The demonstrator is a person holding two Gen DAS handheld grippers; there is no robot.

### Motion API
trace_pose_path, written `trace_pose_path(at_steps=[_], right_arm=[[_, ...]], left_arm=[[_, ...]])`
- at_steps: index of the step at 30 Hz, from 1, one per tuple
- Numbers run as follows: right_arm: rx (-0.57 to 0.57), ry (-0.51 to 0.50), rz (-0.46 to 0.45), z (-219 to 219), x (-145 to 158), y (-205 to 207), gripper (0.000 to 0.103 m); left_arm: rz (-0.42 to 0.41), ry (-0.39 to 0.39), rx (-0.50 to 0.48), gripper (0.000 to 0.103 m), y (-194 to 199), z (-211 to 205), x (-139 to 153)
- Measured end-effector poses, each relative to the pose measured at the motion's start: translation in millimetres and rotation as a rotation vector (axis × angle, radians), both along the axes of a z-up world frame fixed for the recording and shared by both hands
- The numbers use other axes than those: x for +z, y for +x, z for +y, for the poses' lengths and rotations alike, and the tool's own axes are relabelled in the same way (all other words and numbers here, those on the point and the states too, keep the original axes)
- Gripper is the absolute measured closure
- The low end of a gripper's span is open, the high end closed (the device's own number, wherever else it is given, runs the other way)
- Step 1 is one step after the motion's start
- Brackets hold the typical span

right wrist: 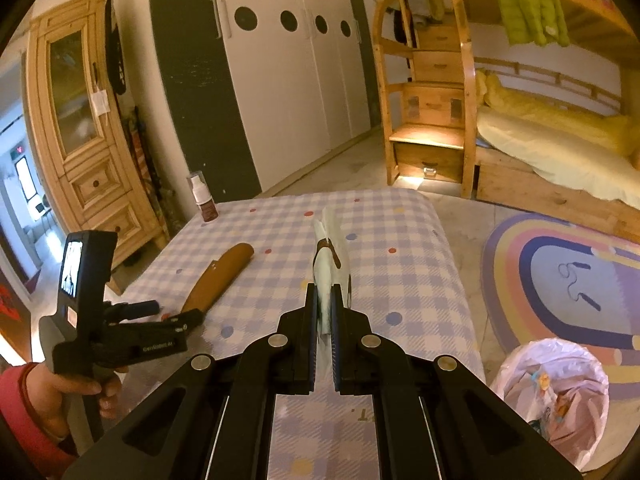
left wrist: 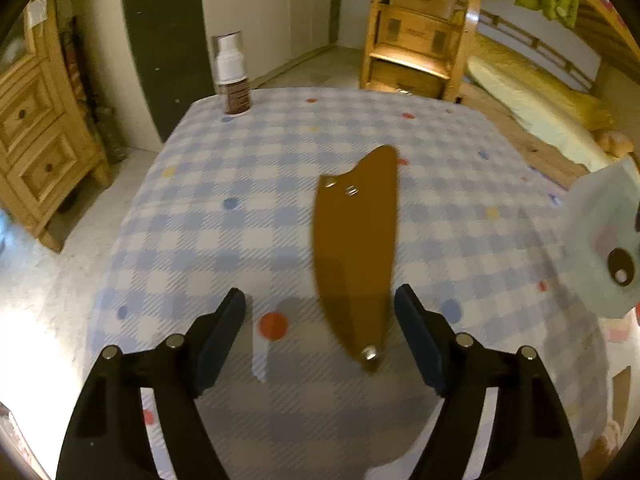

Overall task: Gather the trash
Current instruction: 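Grasp the brown cardboard piece with the left gripper while the right holds the mask, then carry mask and cardboard over the bin and open both grippers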

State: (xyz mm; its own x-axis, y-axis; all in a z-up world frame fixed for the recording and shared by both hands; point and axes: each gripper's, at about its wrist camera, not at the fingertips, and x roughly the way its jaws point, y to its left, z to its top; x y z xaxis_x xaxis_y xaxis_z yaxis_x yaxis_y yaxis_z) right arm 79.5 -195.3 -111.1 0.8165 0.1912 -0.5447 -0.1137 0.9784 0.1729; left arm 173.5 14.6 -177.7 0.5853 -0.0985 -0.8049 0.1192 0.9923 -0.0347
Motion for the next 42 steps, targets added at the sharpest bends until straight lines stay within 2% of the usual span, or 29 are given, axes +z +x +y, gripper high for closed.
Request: trace_pose_path(at_steps=[4, 10, 14, 15, 18, 21, 27, 32, 42], right_arm=[[-0.002, -0.002, 0.007, -2, 0, -1, 0.097], [-0.003, 0.001, 0.010, -3, 0, -1, 0.097], [-0.009, 0.006, 0.019, -3, 0, 1, 0.097], [-0.009, 0.007, 0.020, -4, -1, 1, 0.097], [-0.012, 0.007, 0.013, -7, 3, -3, 0.097], [-0.025, 0.002, 0.002, -12, 9, -11, 0.097], [-0.106, 0.017, 0.003, -44, 17, -42, 0.097], [-0.188, 0.024, 0.021, -75, 15, -75, 0.097], [-0.397, 0.068, 0.041, -152, 1, -126, 0.097]], left_arm=[[-0.031, 0.012, -0.063, 0.031, 13, -17, 3], [-0.016, 0.014, -0.053, 0.033, 37, -21, -3], [-0.021, 0.030, -0.079, 0.052, 39, -25, -1], [-0.019, 0.024, -0.091, 0.052, 39, -25, -1], [-0.044, -0.001, -0.128, 0.052, 22, -31, 11], [-0.074, -0.068, -0.168, 0.052, -2, -44, 30], [-0.176, -0.122, -0.309, 0.052, -61, -99, 67], [-0.178, -0.132, -0.438, 0.052, -91, -153, 71], [-0.158, -0.110, -0.629, 0.052, -119, -259, 60]])
